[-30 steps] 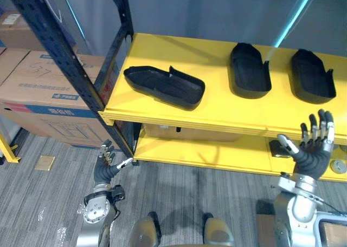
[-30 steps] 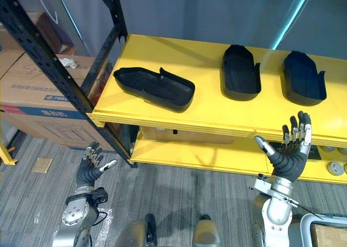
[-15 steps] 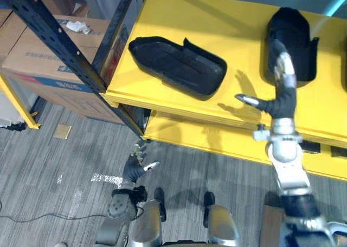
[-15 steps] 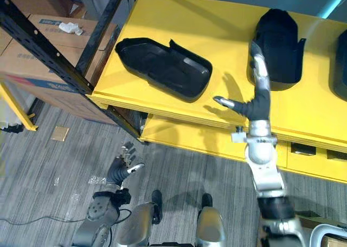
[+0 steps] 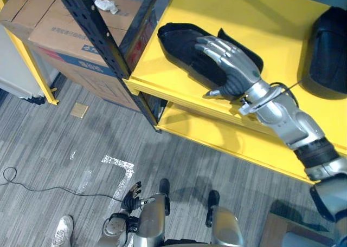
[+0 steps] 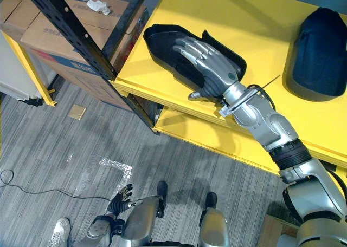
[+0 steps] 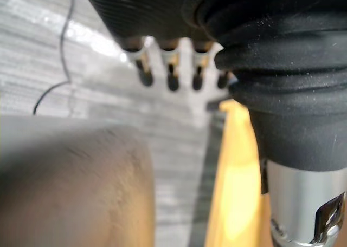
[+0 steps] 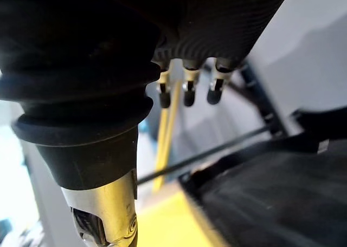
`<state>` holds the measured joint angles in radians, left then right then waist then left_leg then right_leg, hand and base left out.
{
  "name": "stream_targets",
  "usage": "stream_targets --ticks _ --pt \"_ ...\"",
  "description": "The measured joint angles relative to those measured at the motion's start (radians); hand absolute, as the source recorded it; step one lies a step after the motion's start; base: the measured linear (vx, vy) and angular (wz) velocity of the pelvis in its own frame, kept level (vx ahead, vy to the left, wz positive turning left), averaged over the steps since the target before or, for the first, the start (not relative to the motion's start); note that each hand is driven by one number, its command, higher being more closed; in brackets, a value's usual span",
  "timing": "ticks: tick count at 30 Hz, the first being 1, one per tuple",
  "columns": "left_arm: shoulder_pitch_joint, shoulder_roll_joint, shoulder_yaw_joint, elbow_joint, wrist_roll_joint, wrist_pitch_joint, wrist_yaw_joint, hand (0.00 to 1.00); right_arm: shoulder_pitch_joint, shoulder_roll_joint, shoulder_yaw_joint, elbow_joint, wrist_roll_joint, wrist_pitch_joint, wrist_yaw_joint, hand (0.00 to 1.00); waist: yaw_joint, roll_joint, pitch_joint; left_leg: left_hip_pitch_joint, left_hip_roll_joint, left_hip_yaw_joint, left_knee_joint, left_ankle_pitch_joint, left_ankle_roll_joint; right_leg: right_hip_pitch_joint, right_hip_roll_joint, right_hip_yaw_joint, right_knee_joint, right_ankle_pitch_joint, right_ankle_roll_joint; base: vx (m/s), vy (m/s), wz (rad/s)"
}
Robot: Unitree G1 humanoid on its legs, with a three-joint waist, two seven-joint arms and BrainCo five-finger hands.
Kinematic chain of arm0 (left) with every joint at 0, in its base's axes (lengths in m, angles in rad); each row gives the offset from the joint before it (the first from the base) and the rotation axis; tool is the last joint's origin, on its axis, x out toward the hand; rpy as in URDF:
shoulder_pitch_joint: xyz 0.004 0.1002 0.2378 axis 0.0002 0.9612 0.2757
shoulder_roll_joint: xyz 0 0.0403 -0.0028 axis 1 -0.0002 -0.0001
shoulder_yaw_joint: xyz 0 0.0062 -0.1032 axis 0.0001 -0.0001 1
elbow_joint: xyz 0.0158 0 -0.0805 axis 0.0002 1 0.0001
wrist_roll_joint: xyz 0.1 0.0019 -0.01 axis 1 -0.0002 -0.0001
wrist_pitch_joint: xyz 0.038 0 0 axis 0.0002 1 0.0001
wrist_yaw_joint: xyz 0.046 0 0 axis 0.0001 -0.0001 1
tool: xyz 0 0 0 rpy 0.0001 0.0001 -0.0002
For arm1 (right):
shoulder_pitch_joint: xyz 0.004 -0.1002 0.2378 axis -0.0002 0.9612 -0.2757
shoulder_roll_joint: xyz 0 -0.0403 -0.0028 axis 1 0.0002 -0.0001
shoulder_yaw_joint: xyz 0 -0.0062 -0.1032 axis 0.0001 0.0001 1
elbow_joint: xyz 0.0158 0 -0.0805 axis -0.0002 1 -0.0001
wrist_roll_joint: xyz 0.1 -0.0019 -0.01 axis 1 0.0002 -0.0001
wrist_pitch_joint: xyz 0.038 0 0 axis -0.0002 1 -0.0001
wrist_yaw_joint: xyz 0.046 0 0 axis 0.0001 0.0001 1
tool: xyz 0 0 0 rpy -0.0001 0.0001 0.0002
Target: Walk over and take plastic housings, then place them on the shelf
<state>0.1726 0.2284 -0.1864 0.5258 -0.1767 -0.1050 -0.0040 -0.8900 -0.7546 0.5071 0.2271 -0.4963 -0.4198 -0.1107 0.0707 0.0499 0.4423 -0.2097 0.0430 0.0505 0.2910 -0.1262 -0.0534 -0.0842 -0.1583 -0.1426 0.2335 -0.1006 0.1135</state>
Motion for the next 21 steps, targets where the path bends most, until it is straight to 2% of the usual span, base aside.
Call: stream_targets --ticks 3,7,12,15,16,21 --pt "0.000 0.000 0.020 0.025 0.004 -0.004 -0.012 0.00 -0.012 -0.006 0.030 -0.004 0.001 0.028 0.073 0.00 0.003 0.003 0.001 -0.001 0.000 -0.012 0.003 0.000 0.000 0.005 -0.001 -0.014 0.000 0.000 0.000 -0.01 -0.003 0.08" --pt "0.000 -0.002 0.020 0.037 0.029 -0.010 -0.013 0.00 -0.023 -0.017 0.033 -0.016 0.014 0.144 0.149 0.00 0.006 0.019 0.015 -0.001 0.004 -0.013 0.010 0.000 0.000 0.012 0.002 -0.019 -0.002 0.000 0.001 -0.04 -0.006 0.01" --pt "0.000 -0.003 0.019 0.047 0.029 -0.019 -0.012 0.00 -0.021 -0.016 0.034 -0.016 0.050 0.261 0.221 0.00 0.004 0.026 0.029 -0.002 0.014 -0.005 0.013 0.000 -0.001 0.008 0.010 -0.015 -0.003 0.003 0.002 -0.04 -0.013 -0.06" --pt "0.000 -0.003 0.018 0.047 0.029 -0.021 -0.012 0.00 -0.016 0.004 0.016 -0.017 0.050 0.324 0.222 0.00 0.004 0.026 0.029 0.000 0.017 0.001 0.012 0.000 -0.002 0.005 0.011 -0.009 -0.003 0.003 0.002 0.00 -0.009 -0.05" --pt "0.000 -0.003 0.018 0.046 0.028 -0.022 -0.010 0.00 -0.008 0.023 0.000 -0.017 0.046 0.345 0.221 1.00 0.003 0.026 0.029 0.000 0.017 0.003 0.011 0.001 -0.002 0.004 0.011 -0.007 -0.002 0.003 0.002 0.01 0.000 -0.05" --pt "0.000 -0.005 0.018 0.044 0.028 -0.023 0.002 0.00 0.022 0.088 -0.055 -0.013 0.030 0.396 0.214 1.00 0.003 0.027 0.029 0.016 0.012 0.014 -0.009 0.012 -0.002 0.002 0.005 0.005 -0.001 0.005 0.005 0.00 0.006 -0.06"
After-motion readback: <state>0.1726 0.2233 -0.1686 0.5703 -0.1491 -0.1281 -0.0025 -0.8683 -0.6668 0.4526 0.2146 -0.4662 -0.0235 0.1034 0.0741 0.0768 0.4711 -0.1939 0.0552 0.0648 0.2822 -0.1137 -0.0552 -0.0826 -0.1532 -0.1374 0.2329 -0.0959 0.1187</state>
